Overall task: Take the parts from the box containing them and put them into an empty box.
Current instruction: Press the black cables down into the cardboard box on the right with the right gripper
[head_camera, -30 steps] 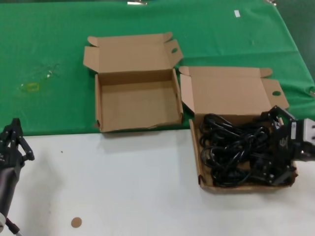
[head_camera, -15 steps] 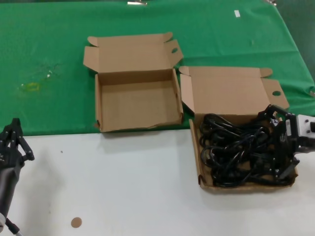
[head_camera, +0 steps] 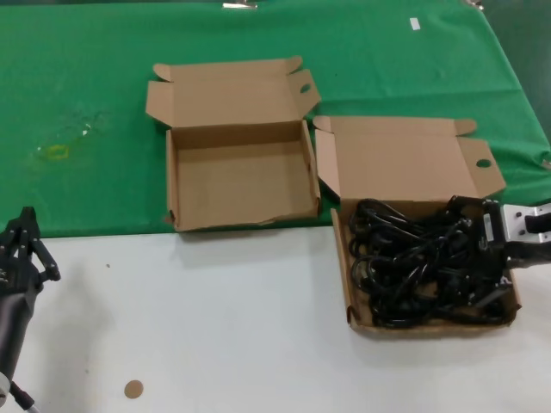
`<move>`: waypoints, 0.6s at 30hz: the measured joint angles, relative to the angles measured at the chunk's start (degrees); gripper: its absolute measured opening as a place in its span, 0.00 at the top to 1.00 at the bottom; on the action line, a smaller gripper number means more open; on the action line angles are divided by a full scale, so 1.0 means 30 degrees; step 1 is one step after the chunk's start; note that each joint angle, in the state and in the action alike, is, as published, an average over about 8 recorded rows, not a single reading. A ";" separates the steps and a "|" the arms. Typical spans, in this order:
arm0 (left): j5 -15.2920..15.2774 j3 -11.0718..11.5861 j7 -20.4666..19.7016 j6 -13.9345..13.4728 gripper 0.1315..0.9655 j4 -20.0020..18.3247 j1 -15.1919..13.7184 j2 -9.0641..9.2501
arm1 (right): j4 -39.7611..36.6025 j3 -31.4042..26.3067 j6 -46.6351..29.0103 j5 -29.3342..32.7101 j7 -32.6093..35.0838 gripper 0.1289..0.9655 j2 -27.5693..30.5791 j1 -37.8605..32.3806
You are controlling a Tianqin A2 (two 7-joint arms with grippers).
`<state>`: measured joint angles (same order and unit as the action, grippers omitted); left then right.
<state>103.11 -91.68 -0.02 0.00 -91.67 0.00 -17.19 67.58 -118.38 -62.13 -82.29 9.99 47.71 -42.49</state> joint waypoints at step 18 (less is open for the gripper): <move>0.0000 0.0000 0.0000 0.0000 0.99 0.0000 0.0000 0.0000 | -0.1354 -0.0279 -0.0409 0.0941 0.0534 0.58 -0.1036 -0.0997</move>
<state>103.11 -91.68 -0.02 0.00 -91.67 0.00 -17.19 63.52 -119.21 -63.36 -79.47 11.59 44.60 -45.48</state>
